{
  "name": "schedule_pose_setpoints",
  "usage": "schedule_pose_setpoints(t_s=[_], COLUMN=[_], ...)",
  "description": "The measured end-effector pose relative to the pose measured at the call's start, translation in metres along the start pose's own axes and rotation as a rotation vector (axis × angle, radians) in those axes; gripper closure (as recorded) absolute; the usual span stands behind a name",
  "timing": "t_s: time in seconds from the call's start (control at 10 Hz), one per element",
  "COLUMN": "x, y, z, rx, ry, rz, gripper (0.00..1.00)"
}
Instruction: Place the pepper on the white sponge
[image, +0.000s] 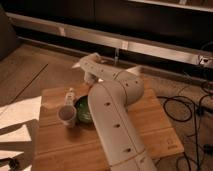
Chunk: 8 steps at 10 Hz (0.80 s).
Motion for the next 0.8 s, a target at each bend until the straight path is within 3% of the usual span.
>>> schedule_pose_setpoints(t_s=[0.1,0.3,0.4,0.7,0.8], x=[-0.001,-0.005,-0.013,-0.041,-0.046], y=[0.001,0.003,0.01,0.031,0.035], z=[0.001,-0.001,-0.011,-0.074,-0.104], rx=[0.002,-0.004,-0.021,-0.082,-0.099], ry=[0.0,-0.007,-0.03,-0.153,-0.204], rz=[-0.006,-0.008,-0.014,-0.065,-0.097], gripper=[0.98,1.0,1.0,1.0,1.0])
